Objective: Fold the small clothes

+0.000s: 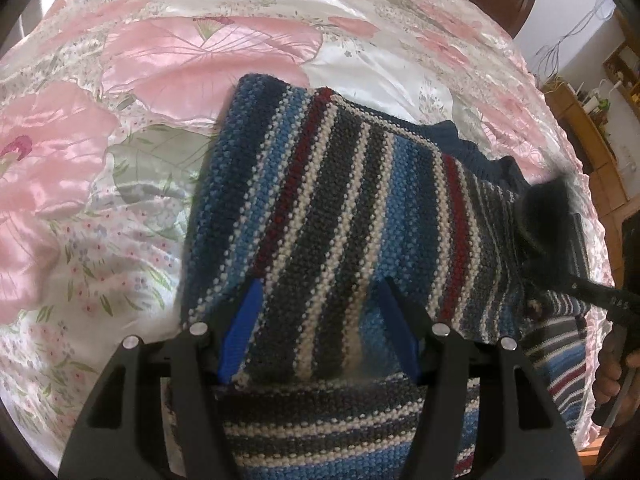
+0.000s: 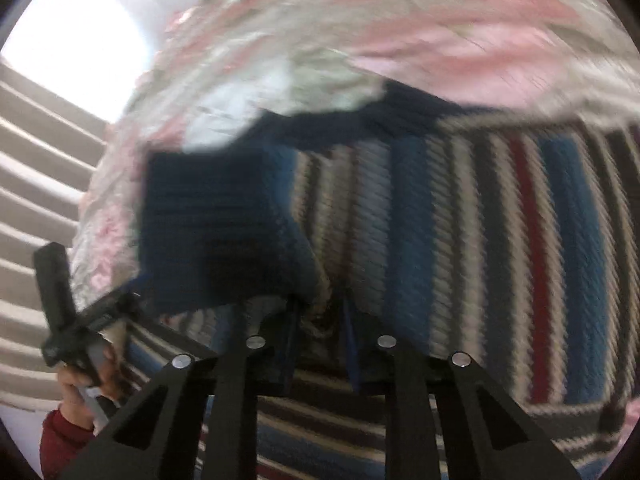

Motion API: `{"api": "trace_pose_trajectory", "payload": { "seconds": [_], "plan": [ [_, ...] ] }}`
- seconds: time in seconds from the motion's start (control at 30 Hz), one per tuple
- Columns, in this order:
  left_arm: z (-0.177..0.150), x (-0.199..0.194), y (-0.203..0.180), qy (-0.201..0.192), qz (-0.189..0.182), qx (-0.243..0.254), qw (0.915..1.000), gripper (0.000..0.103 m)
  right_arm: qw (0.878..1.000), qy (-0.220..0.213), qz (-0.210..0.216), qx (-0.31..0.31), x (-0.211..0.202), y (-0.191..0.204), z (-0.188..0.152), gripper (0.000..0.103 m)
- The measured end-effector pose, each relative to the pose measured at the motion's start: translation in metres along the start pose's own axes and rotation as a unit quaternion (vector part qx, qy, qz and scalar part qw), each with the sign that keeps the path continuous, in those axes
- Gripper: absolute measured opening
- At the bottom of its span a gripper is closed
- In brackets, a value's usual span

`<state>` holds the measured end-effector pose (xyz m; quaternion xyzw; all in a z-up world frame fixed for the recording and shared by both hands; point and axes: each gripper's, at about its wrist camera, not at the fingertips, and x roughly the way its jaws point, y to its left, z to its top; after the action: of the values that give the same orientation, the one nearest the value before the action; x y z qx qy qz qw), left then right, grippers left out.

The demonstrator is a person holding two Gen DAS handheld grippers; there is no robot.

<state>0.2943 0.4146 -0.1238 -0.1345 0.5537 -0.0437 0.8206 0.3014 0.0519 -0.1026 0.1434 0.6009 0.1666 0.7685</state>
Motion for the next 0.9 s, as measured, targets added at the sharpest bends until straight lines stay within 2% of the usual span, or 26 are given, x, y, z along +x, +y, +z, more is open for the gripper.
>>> {"api": "trace_pose_trajectory", "payload": {
  "seconds": [0.07,0.13,0.17,0.2,0.27,0.37,0.43,0.5,0.57,0.63,0.7,0.73,0.87,0.9],
  "plan": [
    [-0.001,0.000,-0.002,-0.002,0.007,0.003,1.0000,0.060,1.000,0.007,-0.016,0.016,-0.003,-0.016,-0.005,0.038],
    [-0.002,0.001,-0.004,-0.004,0.014,0.009,0.9999,0.060,1.000,0.001,-0.017,0.019,-0.012,-0.028,-0.009,0.040],
    [-0.002,0.001,-0.005,-0.006,0.016,0.011,0.9998,0.061,1.000,-0.001,-0.017,0.018,-0.018,-0.032,-0.011,0.048],
    [-0.003,0.001,-0.005,-0.007,0.016,0.013,0.9998,0.061,1.000,-0.005,-0.013,0.020,-0.023,-0.036,-0.012,0.063],
    [-0.003,0.001,-0.005,-0.009,0.018,0.016,0.9997,0.061,0.999,-0.021,-0.011,0.026,-0.039,-0.046,-0.013,0.081],
    [-0.004,0.001,-0.007,-0.012,0.021,0.019,0.9995,0.062,0.999,-0.032,0.006,0.043,-0.050,-0.056,-0.008,0.082],
    [-0.005,0.000,-0.008,-0.017,0.024,0.021,0.9993,0.062,0.997,-0.023,0.021,0.065,-0.044,-0.064,-0.003,0.082],
    [-0.008,-0.005,-0.013,-0.025,0.030,0.028,0.9989,0.062,0.997,-0.010,0.016,0.072,-0.031,-0.066,0.001,0.082],
    [-0.011,-0.011,-0.014,-0.032,0.027,0.029,0.9987,0.064,0.998,-0.009,0.004,0.070,-0.022,-0.067,0.002,0.077],
    [-0.014,-0.016,-0.014,-0.039,0.024,0.026,0.9986,0.065,0.998,-0.018,-0.013,0.058,-0.017,-0.063,0.004,0.061],
    [-0.016,-0.020,-0.015,-0.045,0.031,0.029,0.9981,0.065,0.998,-0.027,-0.031,0.048,-0.018,-0.061,0.007,0.034],
    [-0.017,-0.022,-0.016,-0.049,0.034,0.032,0.9977,0.065,0.998,-0.031,-0.038,0.043,-0.019,-0.061,0.010,0.028],
    [-0.022,-0.028,-0.023,-0.065,0.037,0.036,0.9966,0.066,0.996,-0.082,-0.031,0.018,-0.048,-0.057,0.013,0.013],
    [-0.023,-0.029,-0.024,-0.068,0.036,0.037,0.9963,0.067,0.995,-0.096,-0.027,0.010,-0.055,-0.055,0.014,0.012]
  ]
}}
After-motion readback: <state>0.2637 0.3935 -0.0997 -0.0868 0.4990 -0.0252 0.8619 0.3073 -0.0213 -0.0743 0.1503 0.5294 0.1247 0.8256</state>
